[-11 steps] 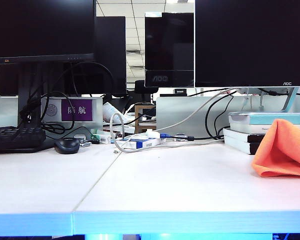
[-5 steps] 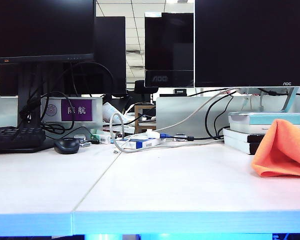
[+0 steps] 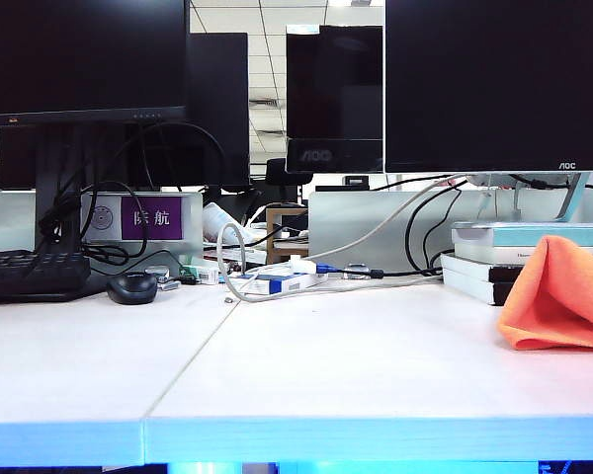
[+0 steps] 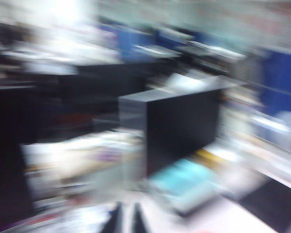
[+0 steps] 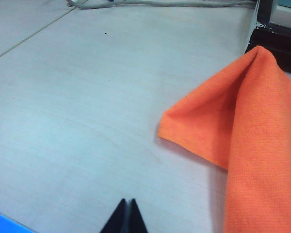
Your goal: Wipe the table from left to right using the rag.
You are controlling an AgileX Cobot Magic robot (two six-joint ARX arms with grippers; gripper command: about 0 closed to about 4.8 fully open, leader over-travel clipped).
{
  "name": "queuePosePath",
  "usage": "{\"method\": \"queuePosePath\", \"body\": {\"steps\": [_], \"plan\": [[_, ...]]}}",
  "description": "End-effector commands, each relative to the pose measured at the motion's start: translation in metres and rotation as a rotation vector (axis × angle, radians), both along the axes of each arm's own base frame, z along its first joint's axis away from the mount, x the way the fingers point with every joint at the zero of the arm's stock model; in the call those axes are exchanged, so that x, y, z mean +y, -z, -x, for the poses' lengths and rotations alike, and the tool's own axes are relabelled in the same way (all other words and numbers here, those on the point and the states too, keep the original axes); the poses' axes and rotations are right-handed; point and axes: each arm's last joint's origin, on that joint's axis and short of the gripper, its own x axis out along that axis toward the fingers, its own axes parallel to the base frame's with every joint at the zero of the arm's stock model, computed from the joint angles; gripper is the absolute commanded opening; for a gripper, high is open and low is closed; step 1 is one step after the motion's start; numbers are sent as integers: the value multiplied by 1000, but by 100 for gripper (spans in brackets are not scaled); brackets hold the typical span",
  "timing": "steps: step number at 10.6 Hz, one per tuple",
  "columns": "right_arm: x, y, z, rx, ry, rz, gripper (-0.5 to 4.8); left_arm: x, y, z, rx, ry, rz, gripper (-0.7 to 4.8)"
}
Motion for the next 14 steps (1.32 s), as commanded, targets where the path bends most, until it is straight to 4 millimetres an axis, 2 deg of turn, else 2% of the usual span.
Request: {"method": "queuePosePath", "body": {"steps": [1, 2, 3, 6, 7, 8, 9, 14], "plan": [[0, -2, 0, -11, 2, -11, -1, 23, 152, 14, 27, -334, -58, -5], [0, -2, 0, -11, 2, -11, -1, 20, 174, 6, 40, -329, -63, -5], [0, -2, 0, -11, 2, -11, -1, 18, 211, -4, 59, -337, -66, -5], [0, -2, 0, -11, 2, -11, -1, 20, 263, -13, 90, -416, -77, -5], [0, -2, 0, -11, 2, -11, -1, 25, 303, -10, 109, -488, -80, -5], [0, -2, 0, -11, 2, -11, -1, 33, 346, 3, 79, -625, -61, -5], [0, -2, 0, -11, 2, -12, -1, 35, 359, -1, 83, -686, -59, -5], [-1, -2, 1, -13, 1, -13, -1, 38, 408, -33, 94, -644, -42, -5]]}}
